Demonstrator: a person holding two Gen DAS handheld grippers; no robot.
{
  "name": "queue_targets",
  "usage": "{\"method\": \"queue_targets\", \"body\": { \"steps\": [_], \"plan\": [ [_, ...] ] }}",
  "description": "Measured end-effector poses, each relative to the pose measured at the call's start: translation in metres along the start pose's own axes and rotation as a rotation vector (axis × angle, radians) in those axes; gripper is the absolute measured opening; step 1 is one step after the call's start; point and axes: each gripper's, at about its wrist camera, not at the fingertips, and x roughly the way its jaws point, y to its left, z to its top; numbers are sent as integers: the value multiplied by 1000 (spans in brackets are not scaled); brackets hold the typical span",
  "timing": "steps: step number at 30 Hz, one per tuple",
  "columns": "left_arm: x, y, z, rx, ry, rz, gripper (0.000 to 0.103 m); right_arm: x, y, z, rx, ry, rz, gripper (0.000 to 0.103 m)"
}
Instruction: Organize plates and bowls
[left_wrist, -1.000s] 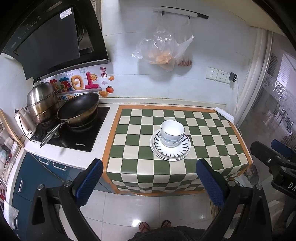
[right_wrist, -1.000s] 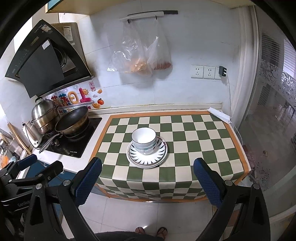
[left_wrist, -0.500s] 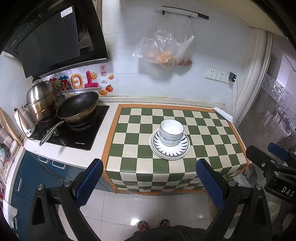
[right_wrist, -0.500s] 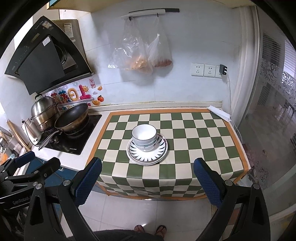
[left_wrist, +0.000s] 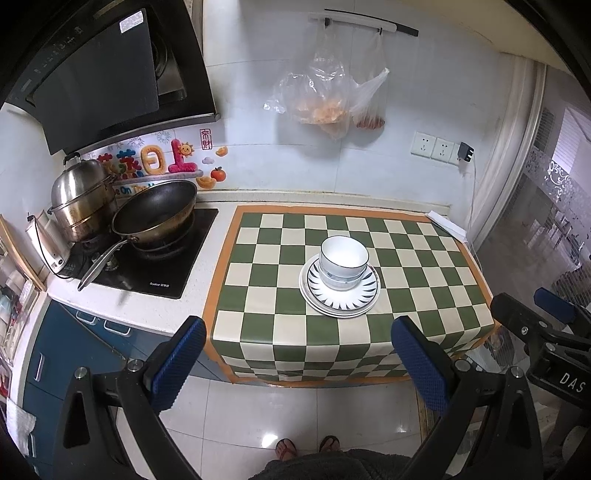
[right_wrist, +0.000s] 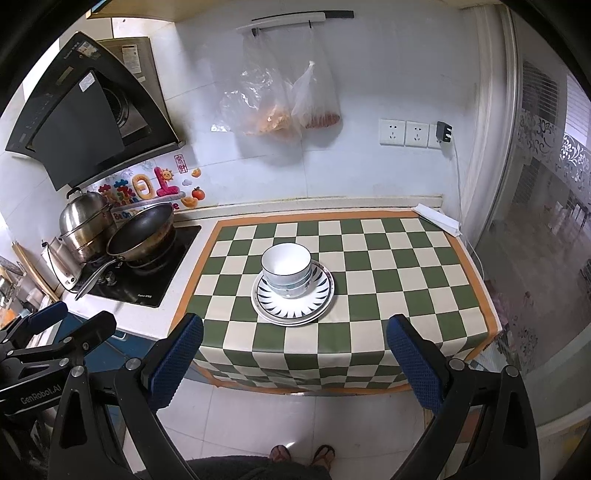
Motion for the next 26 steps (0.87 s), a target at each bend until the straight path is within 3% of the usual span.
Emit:
{"method": "queue_targets", "body": {
  "steps": [26],
  "plan": [
    [5,-2,2,12,-9,-3,103,3,-2,3,-1,1,-3,101]
  ]
}}
